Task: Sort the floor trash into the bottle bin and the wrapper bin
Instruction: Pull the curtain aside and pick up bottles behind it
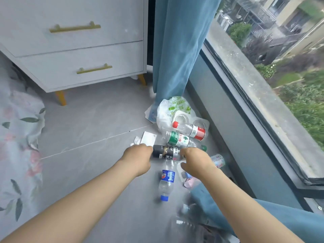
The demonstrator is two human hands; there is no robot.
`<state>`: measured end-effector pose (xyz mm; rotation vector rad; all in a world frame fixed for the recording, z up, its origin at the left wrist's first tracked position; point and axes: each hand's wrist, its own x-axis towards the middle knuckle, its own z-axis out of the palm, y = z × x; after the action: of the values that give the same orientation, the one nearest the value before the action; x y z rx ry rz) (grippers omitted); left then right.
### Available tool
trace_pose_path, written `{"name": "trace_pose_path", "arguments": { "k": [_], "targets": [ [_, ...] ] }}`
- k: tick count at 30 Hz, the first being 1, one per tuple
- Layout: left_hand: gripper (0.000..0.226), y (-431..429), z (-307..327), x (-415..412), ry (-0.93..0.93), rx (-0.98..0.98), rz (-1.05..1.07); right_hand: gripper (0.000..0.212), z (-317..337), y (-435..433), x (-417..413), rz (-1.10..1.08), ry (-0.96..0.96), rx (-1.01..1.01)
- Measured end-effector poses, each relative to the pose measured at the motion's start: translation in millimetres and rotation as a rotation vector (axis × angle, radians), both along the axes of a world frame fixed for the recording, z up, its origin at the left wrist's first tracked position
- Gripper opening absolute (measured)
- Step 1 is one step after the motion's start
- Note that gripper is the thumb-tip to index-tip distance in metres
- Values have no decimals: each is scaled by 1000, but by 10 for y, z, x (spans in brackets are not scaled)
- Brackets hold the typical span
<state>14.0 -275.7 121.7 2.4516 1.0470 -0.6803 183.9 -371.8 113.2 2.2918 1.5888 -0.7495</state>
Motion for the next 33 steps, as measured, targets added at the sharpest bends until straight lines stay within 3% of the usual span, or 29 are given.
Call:
{"name": "trace_pose_path", "arguments": {
  "k": [9,14,23,33],
  "targets": [
    [23,259,-1222,145,-44,123,-121,34,-1050,342,289,74,-137,179],
    [32,21,-1599,-58,-148,35,-65,28,-1278,79,307,85,-149,239],
    [44,-299,-1644,-214,-126,11,-118,27,-1352,-158,366,57,-175,171],
    [55,-683,-1541,177,-219,-6,-61,53,-1297,-647,679,11,-195,56]
  ]
}}
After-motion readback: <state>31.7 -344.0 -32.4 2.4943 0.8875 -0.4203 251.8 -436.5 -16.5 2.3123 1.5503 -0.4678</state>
